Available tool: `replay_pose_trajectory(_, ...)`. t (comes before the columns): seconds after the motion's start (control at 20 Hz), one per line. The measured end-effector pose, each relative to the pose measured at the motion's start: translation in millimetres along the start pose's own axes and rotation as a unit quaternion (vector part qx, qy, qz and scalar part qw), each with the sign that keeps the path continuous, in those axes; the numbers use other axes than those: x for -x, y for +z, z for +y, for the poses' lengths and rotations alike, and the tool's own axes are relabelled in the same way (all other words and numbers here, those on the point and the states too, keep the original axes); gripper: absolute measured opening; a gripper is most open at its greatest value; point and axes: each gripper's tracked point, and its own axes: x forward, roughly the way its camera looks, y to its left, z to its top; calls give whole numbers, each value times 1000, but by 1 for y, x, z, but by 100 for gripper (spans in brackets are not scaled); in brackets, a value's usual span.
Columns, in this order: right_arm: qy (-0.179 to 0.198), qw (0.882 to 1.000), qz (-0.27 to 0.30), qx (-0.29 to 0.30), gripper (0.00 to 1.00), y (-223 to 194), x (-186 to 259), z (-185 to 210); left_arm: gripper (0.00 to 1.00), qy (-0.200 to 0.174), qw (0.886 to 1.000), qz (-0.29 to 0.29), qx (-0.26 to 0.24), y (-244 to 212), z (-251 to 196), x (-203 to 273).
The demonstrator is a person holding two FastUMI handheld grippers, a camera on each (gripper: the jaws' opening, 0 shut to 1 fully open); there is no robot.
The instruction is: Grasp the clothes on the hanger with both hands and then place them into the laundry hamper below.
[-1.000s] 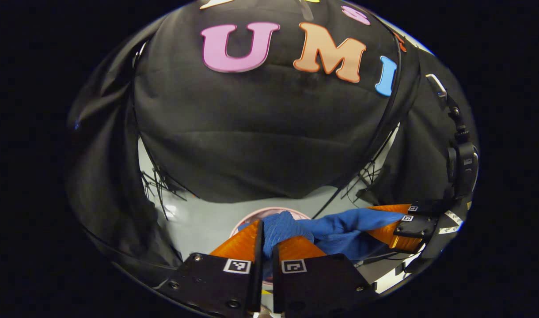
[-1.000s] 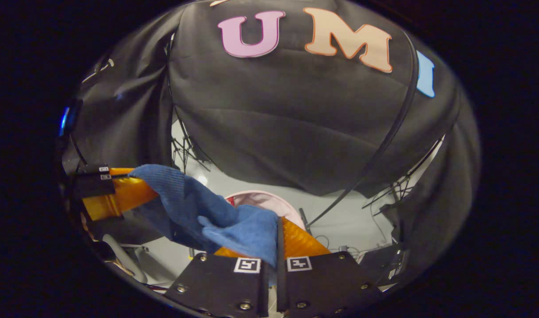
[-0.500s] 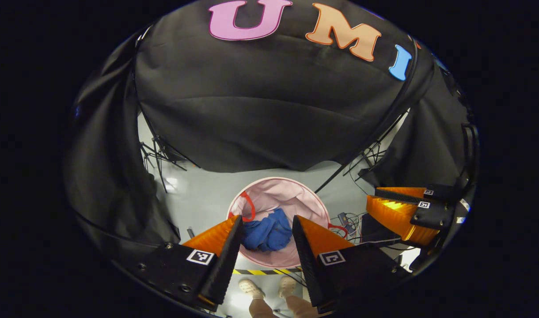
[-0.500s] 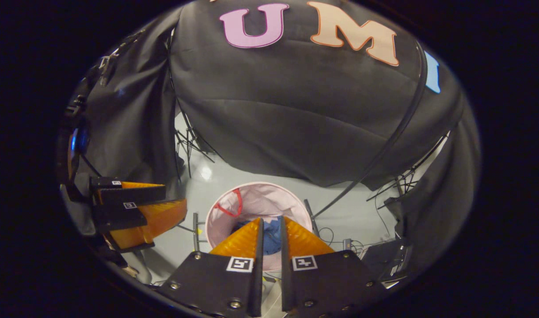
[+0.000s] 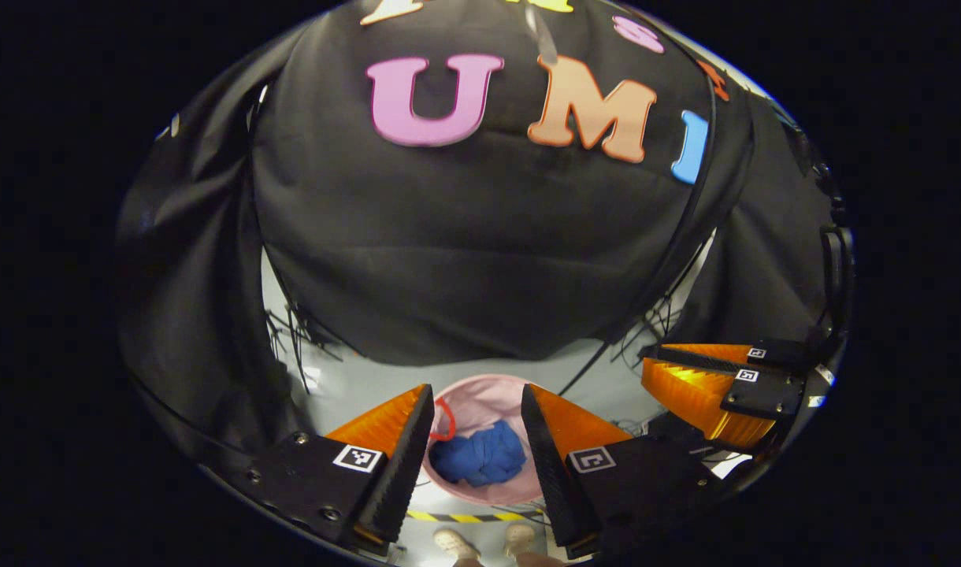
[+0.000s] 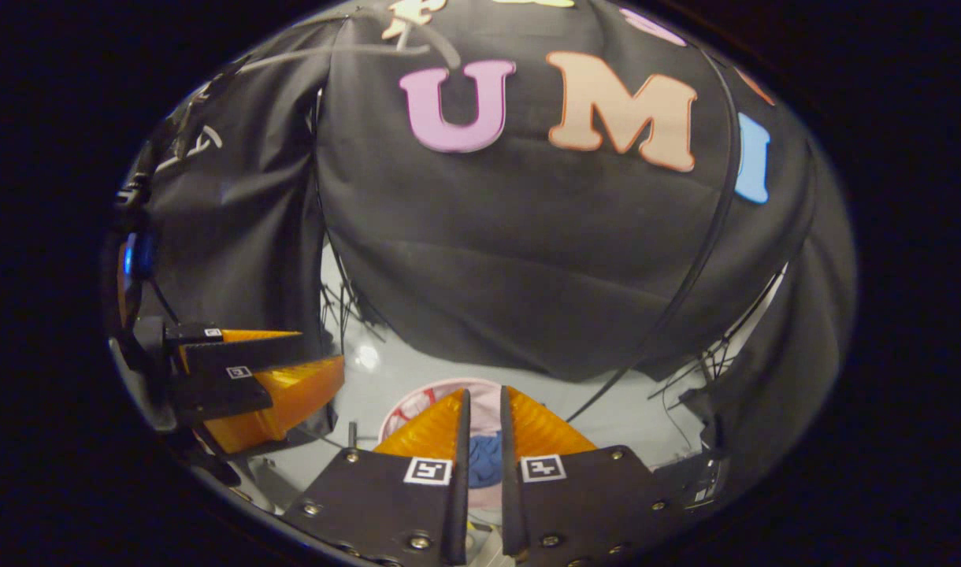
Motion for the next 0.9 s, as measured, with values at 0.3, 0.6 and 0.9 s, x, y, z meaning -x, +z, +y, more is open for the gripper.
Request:
replay_pose_trajectory(0.3, -29, 985, -170, -26, 18, 133, 78, -18, 71, -8, 985, -171, -15, 122, -23, 69)
replay_pose_trajectory(0.6, -71, 955, -286, -34, 23, 204, 170, -40, 69, -33, 953, -296, -54, 191, -48, 147)
replay_pose_trajectory(0.9, -91, 935, -342, -22, 68, 221, 227, -40, 97, -58, 935, -345, -61, 211, -62, 188)
